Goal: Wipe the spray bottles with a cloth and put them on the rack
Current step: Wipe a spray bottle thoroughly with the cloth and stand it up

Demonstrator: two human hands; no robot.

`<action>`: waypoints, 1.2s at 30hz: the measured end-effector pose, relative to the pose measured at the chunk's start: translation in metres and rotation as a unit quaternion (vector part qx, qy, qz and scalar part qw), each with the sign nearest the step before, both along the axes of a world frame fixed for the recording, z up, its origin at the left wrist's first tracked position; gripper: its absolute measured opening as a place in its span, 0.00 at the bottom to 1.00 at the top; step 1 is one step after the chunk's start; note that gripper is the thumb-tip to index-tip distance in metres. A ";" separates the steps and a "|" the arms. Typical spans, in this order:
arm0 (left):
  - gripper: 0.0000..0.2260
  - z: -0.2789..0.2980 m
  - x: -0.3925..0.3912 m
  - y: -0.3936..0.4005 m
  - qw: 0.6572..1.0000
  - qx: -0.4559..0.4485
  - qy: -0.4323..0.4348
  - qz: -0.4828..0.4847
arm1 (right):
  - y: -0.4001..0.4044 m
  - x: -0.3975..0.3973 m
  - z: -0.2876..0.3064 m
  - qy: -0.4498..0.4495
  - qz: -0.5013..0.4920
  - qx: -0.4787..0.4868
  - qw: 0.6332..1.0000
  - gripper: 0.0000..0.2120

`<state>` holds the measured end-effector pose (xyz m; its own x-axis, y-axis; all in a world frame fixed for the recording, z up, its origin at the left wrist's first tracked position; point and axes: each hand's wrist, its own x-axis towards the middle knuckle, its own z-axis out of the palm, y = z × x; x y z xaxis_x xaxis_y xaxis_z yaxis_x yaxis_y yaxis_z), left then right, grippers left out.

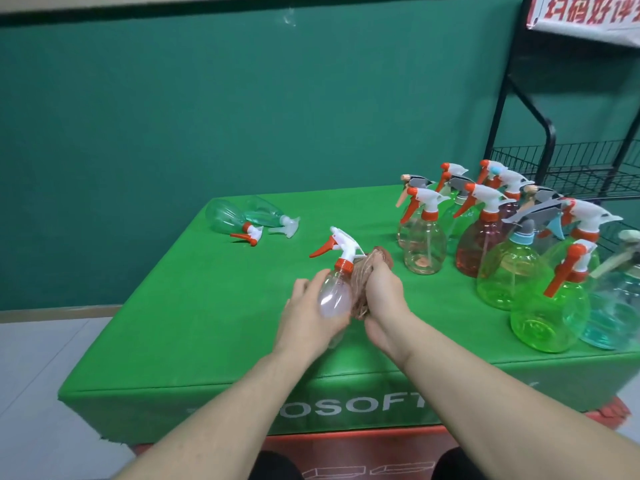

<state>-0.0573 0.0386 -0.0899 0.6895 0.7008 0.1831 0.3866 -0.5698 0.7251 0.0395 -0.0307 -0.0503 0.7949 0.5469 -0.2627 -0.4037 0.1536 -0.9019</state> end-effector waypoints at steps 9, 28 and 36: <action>0.37 -0.002 0.012 0.001 0.997 -0.057 -0.034 -0.027 | 0.004 -0.001 -0.015 -0.323 0.029 -0.196 0.926 0.29; 0.23 -0.026 0.008 0.002 0.935 -0.268 -0.228 -0.045 | 0.011 -0.006 -0.047 -0.470 0.036 -0.082 0.878 0.21; 0.16 -0.041 0.013 0.017 0.900 -0.337 -0.274 0.036 | 0.003 -0.013 -0.073 -0.558 0.088 -0.049 0.824 0.22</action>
